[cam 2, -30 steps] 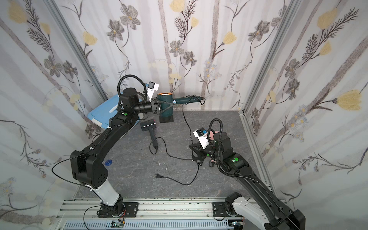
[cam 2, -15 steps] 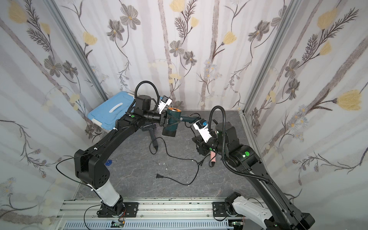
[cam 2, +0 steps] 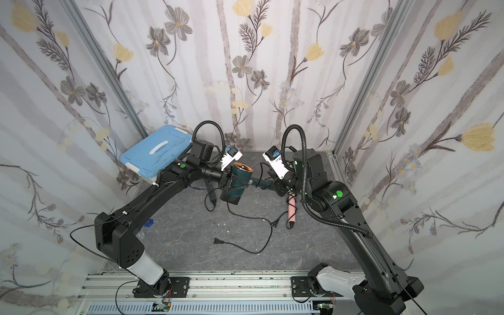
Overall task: Wrap the cord around the hair dryer
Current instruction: Wrap the power cord around the hair dryer.
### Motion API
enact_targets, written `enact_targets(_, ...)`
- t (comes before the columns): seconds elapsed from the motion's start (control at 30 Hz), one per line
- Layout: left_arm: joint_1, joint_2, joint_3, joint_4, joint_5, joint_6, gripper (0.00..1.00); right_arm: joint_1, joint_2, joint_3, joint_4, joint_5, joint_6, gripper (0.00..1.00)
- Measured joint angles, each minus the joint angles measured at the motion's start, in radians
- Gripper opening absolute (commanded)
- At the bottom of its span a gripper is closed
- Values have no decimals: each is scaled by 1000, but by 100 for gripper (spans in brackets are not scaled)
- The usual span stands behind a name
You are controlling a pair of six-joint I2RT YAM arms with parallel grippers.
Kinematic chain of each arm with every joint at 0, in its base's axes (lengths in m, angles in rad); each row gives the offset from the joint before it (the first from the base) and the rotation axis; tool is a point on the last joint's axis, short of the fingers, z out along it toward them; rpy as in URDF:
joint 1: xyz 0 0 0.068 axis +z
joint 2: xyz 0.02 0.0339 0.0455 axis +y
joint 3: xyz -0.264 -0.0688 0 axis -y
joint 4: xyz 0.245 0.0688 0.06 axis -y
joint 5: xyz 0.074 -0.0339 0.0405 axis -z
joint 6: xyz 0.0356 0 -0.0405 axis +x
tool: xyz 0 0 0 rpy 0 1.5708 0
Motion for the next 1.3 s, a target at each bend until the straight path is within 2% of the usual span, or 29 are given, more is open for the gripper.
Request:
enact_targets(0.17, -41, -44, -39, -42, 38, 42, 0, -43, 37, 24, 2, 36, -76, 0)
enact_targets(0.3, -85, -75, -44, -80, 72, 73, 0, -112, 59, 24, 24, 5, -129, 0)
enact_targets(0.53, -132, -116, -45, -59, 167, 68, 0, -232, 139, 24, 87, -224, -201, 0)
enact_targets(0.8, -130, -145, -43, 37, 233, -10, 0, -301, 248, 5, 136, -523, -221, 0)
enact_targets(1.1, -71, -161, -14, 169, 264, -132, 0, -411, 349, -37, 214, -863, -176, 0)
enact_targets(1.3, -15, -161, 5, 311, 286, -255, 0, -444, 366, -94, 305, -980, -90, 0)
